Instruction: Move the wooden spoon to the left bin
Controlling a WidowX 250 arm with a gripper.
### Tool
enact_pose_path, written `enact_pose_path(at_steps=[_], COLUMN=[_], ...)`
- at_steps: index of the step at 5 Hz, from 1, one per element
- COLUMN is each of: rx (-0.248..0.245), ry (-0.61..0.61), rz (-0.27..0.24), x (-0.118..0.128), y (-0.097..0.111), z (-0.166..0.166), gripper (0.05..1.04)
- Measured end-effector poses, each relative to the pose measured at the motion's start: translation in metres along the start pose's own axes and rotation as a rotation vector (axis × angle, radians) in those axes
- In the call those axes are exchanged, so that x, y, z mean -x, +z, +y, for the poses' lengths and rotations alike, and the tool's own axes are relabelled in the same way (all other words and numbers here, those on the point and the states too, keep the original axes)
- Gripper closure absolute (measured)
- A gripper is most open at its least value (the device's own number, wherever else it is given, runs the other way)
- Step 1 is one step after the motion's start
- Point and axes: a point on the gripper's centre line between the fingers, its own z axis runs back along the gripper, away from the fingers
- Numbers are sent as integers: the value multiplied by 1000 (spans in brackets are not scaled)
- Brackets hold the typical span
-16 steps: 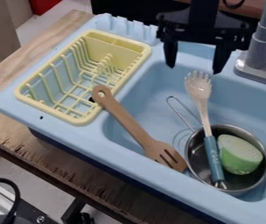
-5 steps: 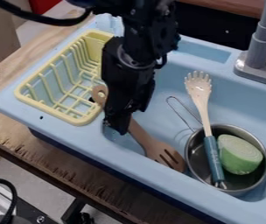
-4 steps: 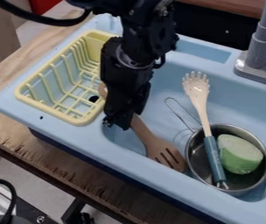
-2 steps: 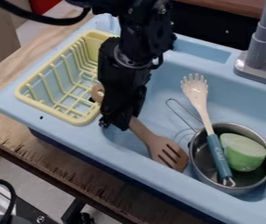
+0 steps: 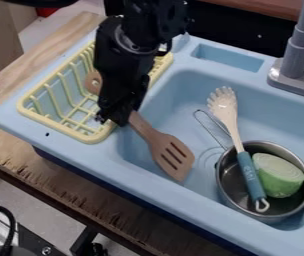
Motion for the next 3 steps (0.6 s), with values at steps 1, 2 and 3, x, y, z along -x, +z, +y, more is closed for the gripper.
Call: enact_pose_path(at_steps=[1,2,3], rx=[101,137,136], ry=[-27,-58,-93], rz=[-138,-219,-281], x=[-1,-3,-3], y=[19,31,35], z=[-2,-1,-1], gripper=[781,781,781])
